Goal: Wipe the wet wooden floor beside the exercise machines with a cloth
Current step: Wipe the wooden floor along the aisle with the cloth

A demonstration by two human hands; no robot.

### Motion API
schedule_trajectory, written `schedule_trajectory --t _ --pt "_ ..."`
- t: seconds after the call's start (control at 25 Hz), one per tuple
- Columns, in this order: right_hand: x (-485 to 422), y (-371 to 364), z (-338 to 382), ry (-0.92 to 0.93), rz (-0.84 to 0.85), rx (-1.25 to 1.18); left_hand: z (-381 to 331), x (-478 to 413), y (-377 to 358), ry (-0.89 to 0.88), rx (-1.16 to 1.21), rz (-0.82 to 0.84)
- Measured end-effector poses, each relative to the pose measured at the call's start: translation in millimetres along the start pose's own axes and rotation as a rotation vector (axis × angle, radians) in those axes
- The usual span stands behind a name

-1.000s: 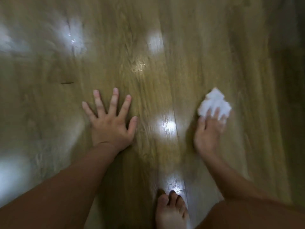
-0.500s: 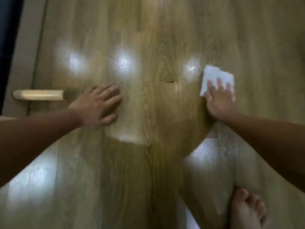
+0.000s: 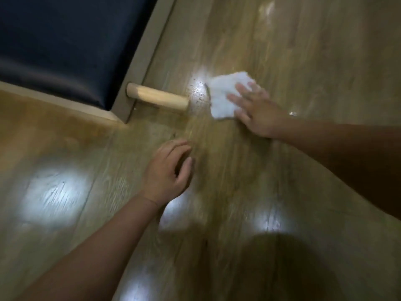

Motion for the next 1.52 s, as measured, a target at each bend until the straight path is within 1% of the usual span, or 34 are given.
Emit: schedule_trajectory --t 0.04,0.08,0.12,0.16,0.2,0.24,0.28,0.32,0.36,0.4,0.44,0.48,0.56,0.6,0.64,0.68,0.76,0.84,0.88,0.92,0.96,1.0,1.04,1.12,1.16,1.2,1.24,1.28,1.32,1.4,1.44,1.48,1.52 --pt "-24.6 -5.6 5.3 -0.298 -0.022 -0.016 4.8 -1.3 10.3 0.023 -0.027 -0.053" --pt "-34.8 -9.2 25.1 -0.504 -0.043 -0.019 10.1 -1.0 22.1 0.049 -0.051 -0.103" --pt "-34.9 -16.0 52.7 -0.563 -0.076 0.011 16.8 2.0 33.8 0.072 -0.073 -0.149" --pt "-27.1 -24.0 84.5 -0.49 -0.124 0.058 23.6 6.7 43.7 0.093 -0.092 -0.192" --pt "-9.5 -34.5 119.4 -0.311 -0.139 0.074 28.8 12.9 49.5 0.107 -0.112 -0.228" --pt "13.7 -40.6 152.7 -0.084 -0.108 0.049 32.2 19.0 52.3 0.105 -0.128 -0.25" --pt "33.9 -43.1 177.2 0.145 -0.044 0.019 34.7 24.3 53.4 0.093 -0.135 -0.258" --pt "39.8 -41.7 186.6 0.321 0.052 -0.005 36.1 27.7 52.1 0.079 -0.137 -0.245" --pt "30.9 -39.8 182.7 0.451 0.143 -0.041 37.0 30.9 49.9 0.077 -0.141 -0.223" --pt "14.4 -40.5 176.6 0.505 0.145 -0.034 39.2 34.4 48.4 0.085 -0.155 -0.209" --pt "-6.7 -42.0 172.1 0.482 0.149 -0.009 42.3 36.9 48.4 0.096 -0.182 -0.206" --pt "-30.8 -45.7 167.4 0.375 0.138 0.021 45.0 38.8 49.9 0.106 -0.216 -0.2" --pt "-69.7 -52.9 172.8 0.057 0.096 0.037 48.2 37.8 55.2 0.102 -0.262 -0.2" --pt "-75.4 -56.4 182.4 -0.043 0.073 0.024 49.3 35.0 58.2 0.092 -0.264 -0.209" --pt "-69.2 -58.3 192.8 -0.067 0.047 0.02 50.6 31.2 61.2 0.086 -0.257 -0.221" --pt "-52.1 -58.7 200.8 -0.014 0.014 0.022 52.7 27.2 64.2 0.095 -0.252 -0.243" --pt "6.9 -51.1 205.7 0.24 0.011 -0.032 58.3 19.6 70.5 0.152 -0.264 -0.309" --pt "78.2 -35.7 188.5 0.535 0.118 -0.115 58.4 17.0 67.9 0.165 -0.276 -0.32" --pt "102.4 -27.1 166.2 0.644 0.183 -0.15 53.4 18.4 60.8 0.13 -0.259 -0.289" --pt "112.2 -16.2 132.8 0.682 0.21 -0.179 43.4 19.1 47.3 0.081 -0.218 -0.238" --pt "110.0 -7.8 92.0 0.633 0.186 -0.178 29.7 20.1 29.4 0.033 -0.163 -0.179" --pt "98.9 -0.9 49.1 0.507 0.113 -0.14 14.6 20.5 10.6 -0.009 -0.104 -0.122" --pt "83.7 8.3 5.6 0.326 0.038 -0.093 -0.1 19.9 -6.4 -0.042 -0.043 -0.074" --pt "51.3 27.7 -58.6 -0.123 -0.088 -0.062 -19.9 10.8 -30.5 -0.069 0.048 -0.038" --pt "40.1 30.0 -72.2 -0.356 -0.14 -0.045 -23.5 -0.3 -39.5 -0.061 0.062 -0.048" --pt "35.6 26.0 -64.3 -0.519 -0.174 -0.01 -24.7 -13.4 -46.0 -0.043 0.052 -0.067" --pt "37.7 16.2 -41.7 -0.598 -0.206 0.035 -25.7 -26.3 -51.4 -0.023 0.038 -0.081" --pt "49.5 7.3 -13.0 -0.606 -0.225 0.051 -30.2 -38.5 -60.6 0.0 0.048 -0.066" --pt "69.4 0.5 19.0 -0.514 -0.223 0.03 -36.9 -48.9 -71.3 0.027 0.072 -0.024" --pt "144.7 -5.9 75.9 -0.184 -0.085 -0.076 -53.0 -58.8 -93.8 0.045 0.053 0.116" --pt "189.8 4.8 83.5 -0.057 -0.025 -0.105 -58.9 -57.3 -103.5 0.004 -0.031 0.18" --pt "233.2 19.8 72.3 -0.023 -0.012 -0.109 -62.1 -53.2 -110.4 -0.051 -0.135 0.228" --pt "274.6 33.0 40.2 -0.141 -0.024 -0.077 -61.9 -49.4 -113.1 -0.086 -0.225 0.255"
Point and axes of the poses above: each hand's wrist, its own x-axis away from the middle knuckle, its own y-axis out of the back of the hand, z = x × y, the point moved 3 cm from there along -x, towards the middle knuckle, and after that the axes turned 13 degrees about -z, right-handed, at the moved point
